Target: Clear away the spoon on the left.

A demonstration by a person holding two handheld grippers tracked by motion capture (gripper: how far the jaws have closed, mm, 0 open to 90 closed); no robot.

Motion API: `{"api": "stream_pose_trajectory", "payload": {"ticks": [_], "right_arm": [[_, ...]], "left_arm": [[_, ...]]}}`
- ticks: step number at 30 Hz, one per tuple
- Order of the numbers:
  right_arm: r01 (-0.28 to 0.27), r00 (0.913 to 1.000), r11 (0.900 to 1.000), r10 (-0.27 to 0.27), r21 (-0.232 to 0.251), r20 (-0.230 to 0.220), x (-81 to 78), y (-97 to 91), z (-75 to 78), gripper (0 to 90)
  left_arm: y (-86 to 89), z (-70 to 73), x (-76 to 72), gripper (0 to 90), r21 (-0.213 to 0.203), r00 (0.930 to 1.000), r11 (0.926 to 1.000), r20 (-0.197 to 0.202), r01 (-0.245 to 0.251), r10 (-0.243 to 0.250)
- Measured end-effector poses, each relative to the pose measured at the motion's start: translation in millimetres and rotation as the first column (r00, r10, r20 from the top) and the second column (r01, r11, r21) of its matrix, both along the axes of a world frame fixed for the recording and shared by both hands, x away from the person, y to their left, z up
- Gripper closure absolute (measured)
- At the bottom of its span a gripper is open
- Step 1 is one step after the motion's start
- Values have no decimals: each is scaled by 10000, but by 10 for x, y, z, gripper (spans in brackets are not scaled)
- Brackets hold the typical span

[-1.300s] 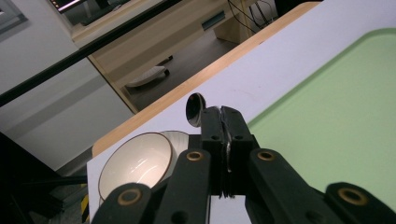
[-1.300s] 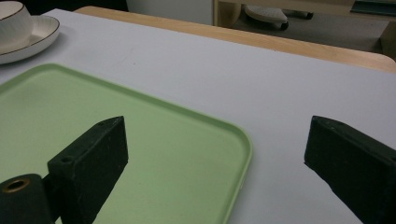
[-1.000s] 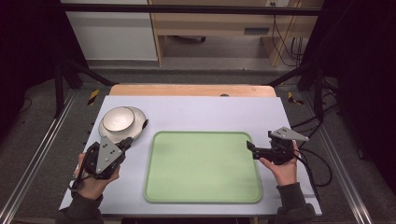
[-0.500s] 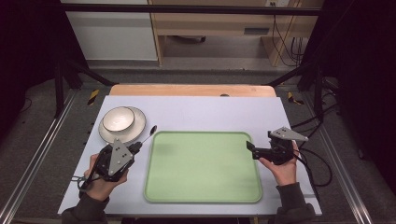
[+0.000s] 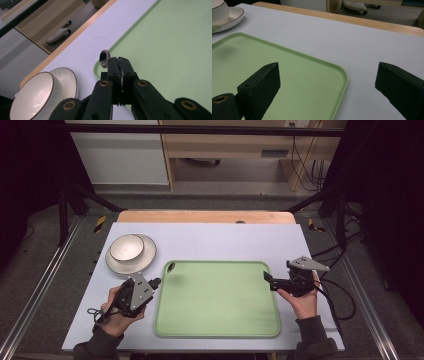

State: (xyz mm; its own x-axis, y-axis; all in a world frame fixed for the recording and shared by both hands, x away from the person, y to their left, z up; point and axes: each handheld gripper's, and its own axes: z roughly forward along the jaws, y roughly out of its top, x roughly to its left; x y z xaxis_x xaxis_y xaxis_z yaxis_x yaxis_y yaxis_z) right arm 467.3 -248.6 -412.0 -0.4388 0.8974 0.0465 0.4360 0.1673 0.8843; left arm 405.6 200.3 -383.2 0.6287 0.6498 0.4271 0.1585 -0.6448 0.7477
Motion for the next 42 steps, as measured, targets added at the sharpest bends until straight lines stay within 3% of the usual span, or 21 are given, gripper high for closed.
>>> {"api": "stream_pose_trajectory", "payload": {"ticks": [21,42], "right_arm": [[-19,10000,10000,19,-14,-16,0,0,-1,62],[-69,9999,10000,68,-45,-83,12,16,-18,62]], "left_arm": [[-111,-169,51,888,567,9978,9980,-616,286,-251],[-171,-229,65,886,1208,9964,9918,-785,409,-315]]}}
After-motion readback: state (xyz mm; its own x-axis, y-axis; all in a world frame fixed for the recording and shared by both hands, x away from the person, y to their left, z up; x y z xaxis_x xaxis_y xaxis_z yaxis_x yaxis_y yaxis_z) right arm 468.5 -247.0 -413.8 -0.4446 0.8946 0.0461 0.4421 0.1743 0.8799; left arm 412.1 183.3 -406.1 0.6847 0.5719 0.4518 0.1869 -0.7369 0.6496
